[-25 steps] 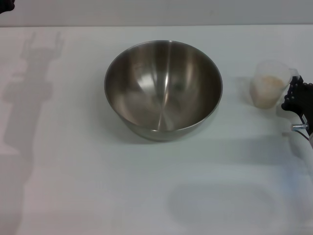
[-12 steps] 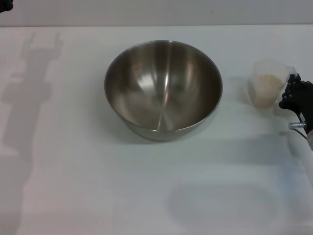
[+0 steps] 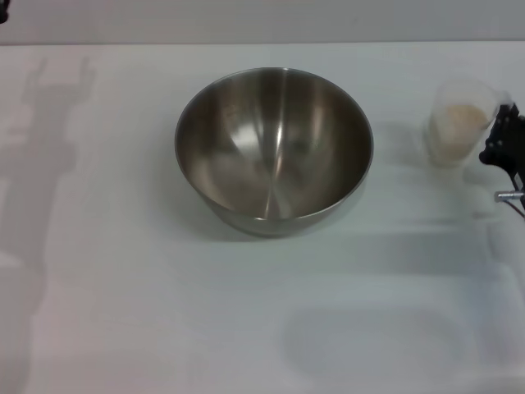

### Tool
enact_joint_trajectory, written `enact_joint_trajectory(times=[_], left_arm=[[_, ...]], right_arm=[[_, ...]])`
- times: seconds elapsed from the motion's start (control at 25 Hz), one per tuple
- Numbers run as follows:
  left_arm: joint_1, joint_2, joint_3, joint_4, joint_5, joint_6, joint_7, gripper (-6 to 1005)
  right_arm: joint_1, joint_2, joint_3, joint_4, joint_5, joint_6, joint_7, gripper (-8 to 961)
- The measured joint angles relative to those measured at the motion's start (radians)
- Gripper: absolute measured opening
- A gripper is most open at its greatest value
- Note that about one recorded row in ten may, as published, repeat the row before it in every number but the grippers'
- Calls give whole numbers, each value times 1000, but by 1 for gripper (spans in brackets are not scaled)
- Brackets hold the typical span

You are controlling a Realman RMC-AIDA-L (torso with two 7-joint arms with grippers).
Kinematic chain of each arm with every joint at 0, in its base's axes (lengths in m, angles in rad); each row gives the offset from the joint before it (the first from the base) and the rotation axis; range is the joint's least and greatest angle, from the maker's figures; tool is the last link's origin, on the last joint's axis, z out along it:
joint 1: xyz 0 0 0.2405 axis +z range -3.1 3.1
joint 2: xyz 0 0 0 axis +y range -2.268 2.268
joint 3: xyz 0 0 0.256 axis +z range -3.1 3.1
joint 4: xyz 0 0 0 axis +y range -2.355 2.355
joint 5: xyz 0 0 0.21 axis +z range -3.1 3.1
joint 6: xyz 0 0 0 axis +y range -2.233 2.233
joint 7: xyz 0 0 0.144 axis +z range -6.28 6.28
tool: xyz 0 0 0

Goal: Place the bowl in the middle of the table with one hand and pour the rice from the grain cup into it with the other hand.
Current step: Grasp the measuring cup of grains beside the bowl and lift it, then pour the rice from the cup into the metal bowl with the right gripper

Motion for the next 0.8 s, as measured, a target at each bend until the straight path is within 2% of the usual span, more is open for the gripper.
enact_joint_trajectory(times=[0.4,0.56,0.8], left_arm=[[24,-3,-51,150,-3,203,0,699],[34,-7,-75,202,-5,214,-6,699],[70,-13,-65,217,-5,232,-11,699]], right_arm=[[25,-2,-10,-17,-35,-164,-4,-1],[52,-2,-10,-55,-104,-233,-5,-1],[113,-5,-8,-105,-169,-281,-34,-1]])
